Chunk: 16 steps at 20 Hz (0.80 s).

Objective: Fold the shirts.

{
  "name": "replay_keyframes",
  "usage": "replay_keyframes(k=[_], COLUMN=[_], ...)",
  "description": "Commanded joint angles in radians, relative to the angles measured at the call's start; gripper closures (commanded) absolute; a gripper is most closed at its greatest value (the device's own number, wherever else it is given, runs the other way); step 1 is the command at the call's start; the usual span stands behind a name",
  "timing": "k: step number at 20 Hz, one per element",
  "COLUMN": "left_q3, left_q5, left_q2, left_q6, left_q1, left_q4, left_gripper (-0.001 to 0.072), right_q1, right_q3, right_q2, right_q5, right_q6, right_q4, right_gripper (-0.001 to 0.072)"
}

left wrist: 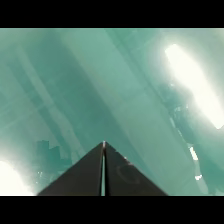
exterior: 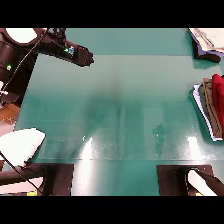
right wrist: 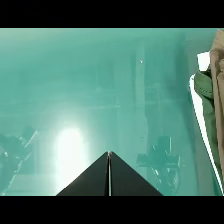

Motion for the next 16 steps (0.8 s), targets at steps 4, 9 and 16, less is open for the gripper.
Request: replay_keyframes(k=[4,9,16], left_q3=[0.000,0.000,0.028], left_q5=[0.000,0.000,-0.010], left_q2=[0.001,0.001,0.002], left_q6=[0.000,0.000,0.006], left_q1=[0.000,0.000,0.002], left_q4=[0.000,0.000,0.013], left_gripper=[0.0684,0.0684,0.0684], right_q1=[0.001,0.001,0.001], right_q3=[0.001,0.001,0.000], right_q2=[-0.001,-0.001,-0.001], right_q5=[0.001,0.003,0.023], right_q6=[0.000,0.000,0.000], right_q4=[0.001,0.001,0.000], right_gripper=[0.0693,0.0693,0.0693])
